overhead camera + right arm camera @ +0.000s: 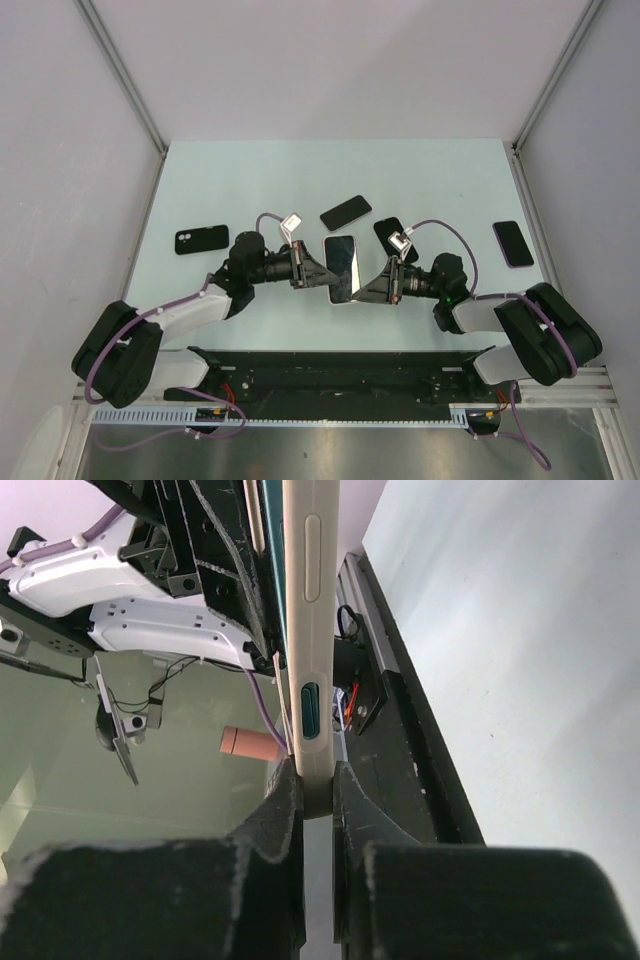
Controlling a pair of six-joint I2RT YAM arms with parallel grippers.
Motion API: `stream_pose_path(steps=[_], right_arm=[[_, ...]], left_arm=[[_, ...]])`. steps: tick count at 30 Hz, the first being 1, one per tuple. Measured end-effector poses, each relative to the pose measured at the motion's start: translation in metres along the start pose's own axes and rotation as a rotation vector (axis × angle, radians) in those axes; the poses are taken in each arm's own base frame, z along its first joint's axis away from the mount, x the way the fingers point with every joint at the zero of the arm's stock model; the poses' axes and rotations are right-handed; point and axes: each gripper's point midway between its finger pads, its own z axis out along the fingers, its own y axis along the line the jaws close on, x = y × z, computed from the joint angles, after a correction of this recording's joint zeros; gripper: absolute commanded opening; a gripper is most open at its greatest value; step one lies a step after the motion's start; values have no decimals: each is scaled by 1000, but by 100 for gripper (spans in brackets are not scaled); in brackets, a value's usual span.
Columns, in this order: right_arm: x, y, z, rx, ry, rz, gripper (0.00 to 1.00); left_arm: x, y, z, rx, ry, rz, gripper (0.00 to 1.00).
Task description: Put the phone into the phone case
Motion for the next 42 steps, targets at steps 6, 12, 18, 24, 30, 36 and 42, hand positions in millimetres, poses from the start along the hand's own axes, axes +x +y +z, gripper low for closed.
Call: stream_pose_path(steps=[6, 12, 18, 24, 30, 36, 42], right_arm=[[-1, -5, 0, 29, -16, 24, 8], [-5, -7, -1, 98, -49, 46, 60], [-24, 6, -9, 151, -99, -55, 79], [-60, 12, -19, 181, -184, -134, 81], [-61, 0, -18, 197, -162, -116, 57], [-58, 0, -16, 173, -132, -96, 7], [-62, 1, -19, 164, -142, -112, 0]], left_arm=[[0, 5, 1, -37, 13, -7, 0], [2, 10, 1, -57, 42, 40, 0], [15, 14, 1, -51, 108, 53, 0], [46, 8, 4, -19, 223, 44, 0], [58, -2, 3, 28, 278, 48, 0], [59, -4, 3, 44, 287, 45, 0], [59, 1, 8, 22, 331, 8, 0]])
